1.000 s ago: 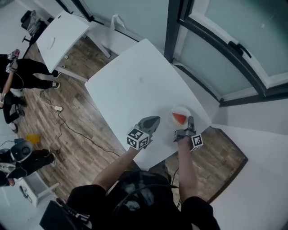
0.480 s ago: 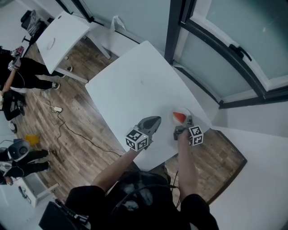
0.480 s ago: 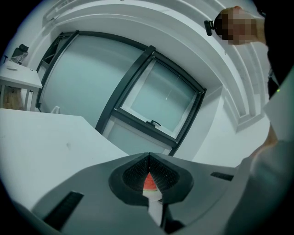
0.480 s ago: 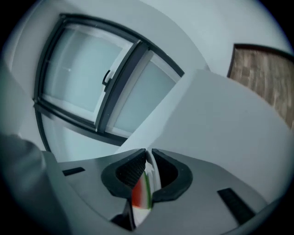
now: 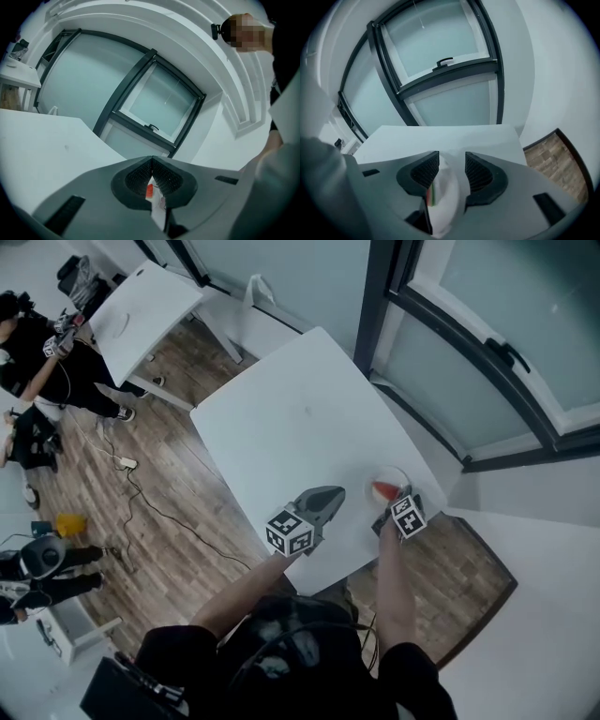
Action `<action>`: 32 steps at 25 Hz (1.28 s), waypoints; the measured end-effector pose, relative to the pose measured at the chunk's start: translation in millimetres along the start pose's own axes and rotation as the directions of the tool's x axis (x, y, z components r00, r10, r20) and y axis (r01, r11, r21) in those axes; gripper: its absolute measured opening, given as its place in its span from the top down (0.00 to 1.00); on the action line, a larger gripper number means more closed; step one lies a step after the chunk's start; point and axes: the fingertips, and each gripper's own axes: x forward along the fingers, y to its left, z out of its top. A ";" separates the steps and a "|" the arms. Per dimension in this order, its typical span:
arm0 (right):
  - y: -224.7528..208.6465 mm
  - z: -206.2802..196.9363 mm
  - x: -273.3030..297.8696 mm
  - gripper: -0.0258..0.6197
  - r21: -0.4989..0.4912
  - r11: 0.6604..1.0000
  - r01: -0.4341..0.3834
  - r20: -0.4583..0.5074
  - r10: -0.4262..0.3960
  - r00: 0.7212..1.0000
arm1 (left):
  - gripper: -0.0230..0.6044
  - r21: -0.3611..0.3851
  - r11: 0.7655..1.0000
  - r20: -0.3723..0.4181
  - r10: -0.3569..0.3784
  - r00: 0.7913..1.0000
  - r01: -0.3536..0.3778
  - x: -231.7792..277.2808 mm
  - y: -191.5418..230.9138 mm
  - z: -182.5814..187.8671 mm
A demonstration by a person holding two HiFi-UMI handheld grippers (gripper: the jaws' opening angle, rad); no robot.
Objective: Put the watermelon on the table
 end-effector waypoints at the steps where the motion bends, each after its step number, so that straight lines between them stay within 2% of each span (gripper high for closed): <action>1: -1.5 0.6 -3.2 0.71 -0.027 1.000 -0.007 0.011 0.008 1.000 | 0.96 0.004 1.000 -0.003 0.003 1.000 -0.003 -1.5 0.2 -2.2; 4: 8.7 4.8 -22.4 0.72 -0.149 0.982 -0.116 0.052 0.125 0.991 | 0.96 0.022 1.000 -0.031 0.022 0.999 -0.022 -4.7 -1.5 -11.6; 5: 15.1 9.0 -36.3 0.76 -0.205 0.966 -0.155 0.072 0.173 0.982 | 0.96 0.036 0.999 -0.047 0.032 0.998 -0.031 -5.9 -3.4 -14.8; 8: 35.1 32.4 -98.2 0.94 -0.353 0.910 -0.219 0.159 0.289 0.944 | 0.96 0.074 0.996 -0.078 0.050 0.996 -0.044 -10.9 -12.9 -17.8; 10: 45.2 44.4 -143.9 0.94 -0.396 0.881 -0.258 0.205 0.359 0.911 | 0.96 0.087 0.995 -0.073 0.053 0.996 -0.047 -19.0 -23.2 -14.4; 12: 54.3 51.1 -189.3 0.94 -0.432 0.851 -0.298 0.227 0.422 0.878 | 0.96 0.140 0.989 -0.077 0.066 0.995 -0.055 -27.9 -36.4 -10.4; 15: 62.1 48.4 -244.5 0.94 -0.524 0.790 -0.319 0.223 0.489 0.844 | 0.96 0.268 0.962 -0.112 0.081 0.990 -0.049 -35.3 -57.7 -11.4; 17: 63.6 44.2 -267.6 0.94 -0.533 0.775 -0.339 0.213 0.511 0.833 | 0.96 0.306 0.951 -0.123 0.083 0.989 -0.042 -37.8 -69.8 -11.4; 20: 65.5 44.2 -294.7 0.94 -0.498 0.780 -0.380 0.222 0.538 0.813 | 0.96 0.324 0.946 -0.107 0.042 0.993 -0.005 -40.7 -92.3 -3.7; 23: 67.8 39.8 -318.8 0.94 -0.504 0.761 -0.409 0.219 0.571 0.791 | 0.96 0.278 0.960 -0.109 -0.014 0.994 0.044 -41.7 -111.2 -3.6; 26: 69.8 38.0 -327.1 0.94 -0.514 0.740 -0.432 0.204 0.596 0.777 | 0.96 0.268 0.962 -0.107 -0.017 0.994 0.045 -39.9 -119.4 -0.9; 30: 68.3 47.0 -337.0 0.94 -0.504 0.738 -0.449 0.231 0.616 0.753 | 0.96 0.315 0.948 -0.079 -0.020 0.997 0.044 -46.5 -133.5 11.1; 32: 66.5 48.5 -339.0 0.94 -0.499 0.739 -0.452 0.236 0.618 0.750 | 0.96 0.318 0.947 -0.068 -0.012 0.998 0.033 -49.3 -135.6 13.7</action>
